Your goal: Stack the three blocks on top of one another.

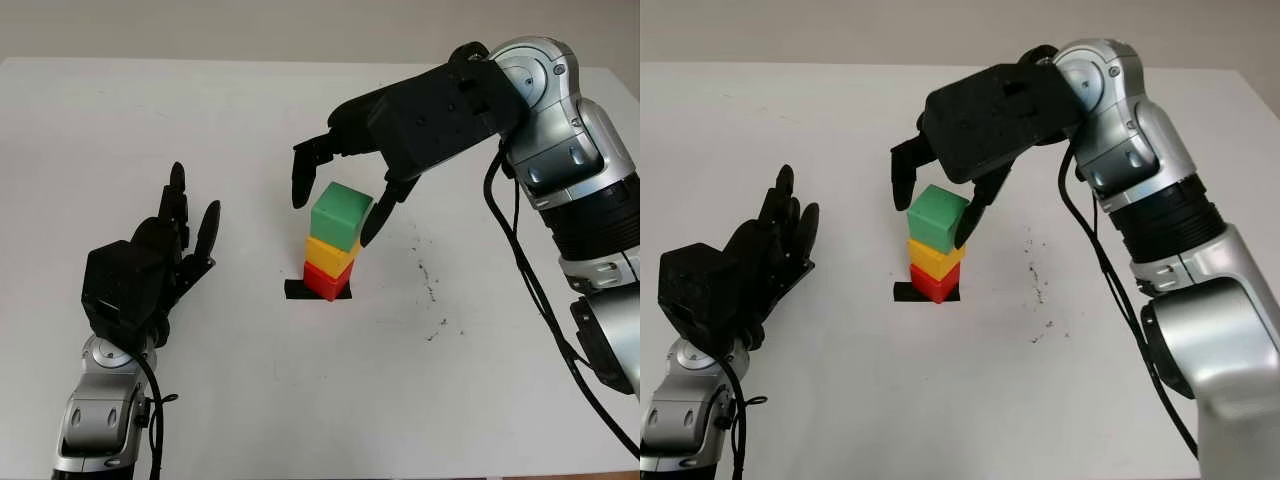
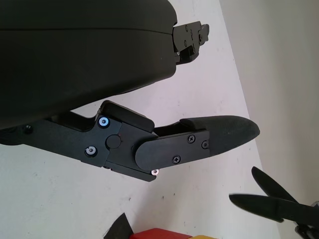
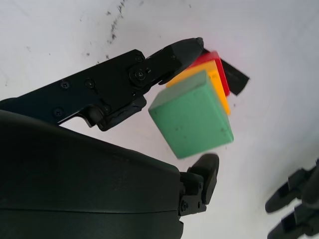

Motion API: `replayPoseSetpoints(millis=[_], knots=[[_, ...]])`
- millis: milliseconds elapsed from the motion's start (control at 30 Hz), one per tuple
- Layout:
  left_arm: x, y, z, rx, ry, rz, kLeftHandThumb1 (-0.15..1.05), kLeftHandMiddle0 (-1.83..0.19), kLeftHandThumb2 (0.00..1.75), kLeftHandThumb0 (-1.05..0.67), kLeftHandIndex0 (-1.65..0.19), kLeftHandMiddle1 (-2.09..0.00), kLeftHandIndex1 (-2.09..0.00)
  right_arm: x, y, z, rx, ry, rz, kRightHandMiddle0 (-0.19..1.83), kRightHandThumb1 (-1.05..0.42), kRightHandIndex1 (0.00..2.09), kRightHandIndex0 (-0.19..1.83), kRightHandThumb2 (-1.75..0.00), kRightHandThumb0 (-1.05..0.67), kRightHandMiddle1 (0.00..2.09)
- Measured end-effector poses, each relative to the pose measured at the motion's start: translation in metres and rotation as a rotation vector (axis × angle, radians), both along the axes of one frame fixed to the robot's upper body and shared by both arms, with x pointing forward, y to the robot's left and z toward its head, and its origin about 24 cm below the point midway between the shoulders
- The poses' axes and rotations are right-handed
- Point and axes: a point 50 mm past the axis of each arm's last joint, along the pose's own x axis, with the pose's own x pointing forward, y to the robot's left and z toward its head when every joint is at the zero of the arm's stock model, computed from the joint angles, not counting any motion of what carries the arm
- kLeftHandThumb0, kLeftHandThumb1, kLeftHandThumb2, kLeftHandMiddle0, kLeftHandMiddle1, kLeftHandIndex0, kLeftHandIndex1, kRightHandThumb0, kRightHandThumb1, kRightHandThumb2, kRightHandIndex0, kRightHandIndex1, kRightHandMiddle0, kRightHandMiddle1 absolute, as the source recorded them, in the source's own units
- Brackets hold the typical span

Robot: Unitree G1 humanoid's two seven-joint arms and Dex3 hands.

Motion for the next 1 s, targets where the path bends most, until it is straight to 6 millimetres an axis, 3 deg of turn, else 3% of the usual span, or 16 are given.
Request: replayPoseSetpoints(millis=[167, 400, 533, 667, 800, 1000], knots=[[0.000, 0.000, 0.000, 0.000, 0.001, 0.003, 1.05, 0.19, 0.61, -0.81, 0.19, -0.05, -0.03, -0.003, -0.003, 0.003, -0.018, 0.026, 0.026, -0.19, -0.87, 0.00, -0.19, -0.06, -0.85, 0.03], [0.000, 0.000, 0.000, -0.001, -0.004, 0.000, 1.05, 0.19, 0.61, -0.79, 0.19, -0.04, -0.02, -0.011, -0.009, 0.019, 0.004, 0.055, 0.059, -0.19, -0.91, 0.00, -0.19, -0.07, -0.95, 0.00], [0.000, 0.000, 0.002, -0.004, -0.024, -0.006, 1.05, 0.19, 0.62, -0.78, 0.19, -0.04, -0.02, -0.013, -0.024, 0.041, 0.180, 0.006, 0.014, -0.19, -1.03, 0.00, -0.19, -0.14, -0.96, 0.00], [0.000, 0.001, 0.002, -0.016, -0.028, -0.007, 1.05, 0.19, 0.62, -0.79, 0.19, -0.04, -0.02, -0.012, -0.049, 0.058, 0.491, -0.084, -0.090, -0.18, -1.05, 0.00, -0.19, -0.39, -0.90, 0.02], [0.000, 0.002, 0.002, -0.027, -0.033, -0.001, 1.05, 0.19, 0.62, -0.79, 0.19, -0.02, 0.00, -0.006, -0.075, 0.040, 0.680, -0.108, -0.194, -0.18, -1.05, 0.00, -0.19, -0.58, -0.88, 0.02], [0.001, 0.005, 0.001, -0.040, -0.030, 0.004, 1.05, 0.19, 0.66, -0.79, 0.19, 0.00, 0.00, -0.002, -0.117, -0.008, 0.999, -0.033, -0.403, -0.19, -1.05, 0.01, -0.19, -0.62, -0.80, 0.00]])
